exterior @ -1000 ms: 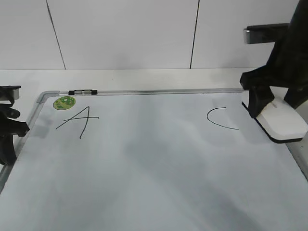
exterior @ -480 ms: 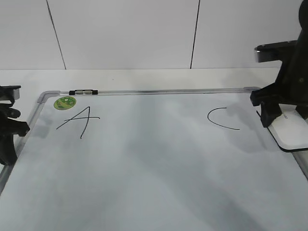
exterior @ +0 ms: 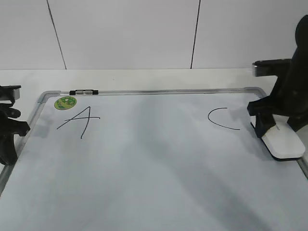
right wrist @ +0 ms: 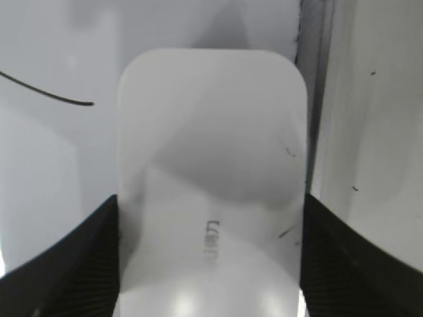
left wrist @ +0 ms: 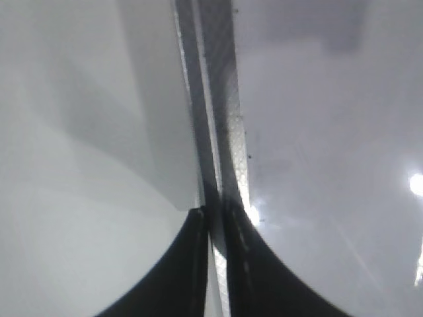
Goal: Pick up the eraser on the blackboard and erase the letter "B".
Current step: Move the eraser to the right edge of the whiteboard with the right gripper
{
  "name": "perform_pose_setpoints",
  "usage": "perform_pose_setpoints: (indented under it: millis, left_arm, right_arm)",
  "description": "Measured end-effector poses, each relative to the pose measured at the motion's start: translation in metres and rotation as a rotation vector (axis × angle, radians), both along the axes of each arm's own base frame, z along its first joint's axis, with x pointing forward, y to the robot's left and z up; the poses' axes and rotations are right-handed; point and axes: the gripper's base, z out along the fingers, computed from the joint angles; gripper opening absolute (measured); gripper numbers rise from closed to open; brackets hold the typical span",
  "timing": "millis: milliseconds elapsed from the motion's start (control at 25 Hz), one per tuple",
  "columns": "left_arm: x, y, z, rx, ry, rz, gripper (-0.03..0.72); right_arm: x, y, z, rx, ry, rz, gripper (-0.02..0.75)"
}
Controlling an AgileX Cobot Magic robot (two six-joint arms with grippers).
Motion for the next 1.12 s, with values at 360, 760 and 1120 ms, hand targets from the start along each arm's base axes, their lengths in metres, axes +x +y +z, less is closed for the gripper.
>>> perform_pose_setpoints:
  millis: [360,760,1120]
  left_arm:
    - [0.0000,0.0000,0.0000,0.000,0.000,0.000,0.028]
    - [0.0000,0.0000,0.0000,0.000,0.000,0.000,0.028]
    - [0.0000,-0.0001,0.0000,-0.001,0.000,0.001,0.028]
  right_arm:
    - [0.0016,0.0002,-0.0060,-0.002,0.011,0.005,0.559]
    - [0.0019,-0.0002,-0.0059,-0.007,0.009,0.010,0.559]
    - [0.0019,-0.0002,-0.0059,-0.007,0.009,0.010,0.559]
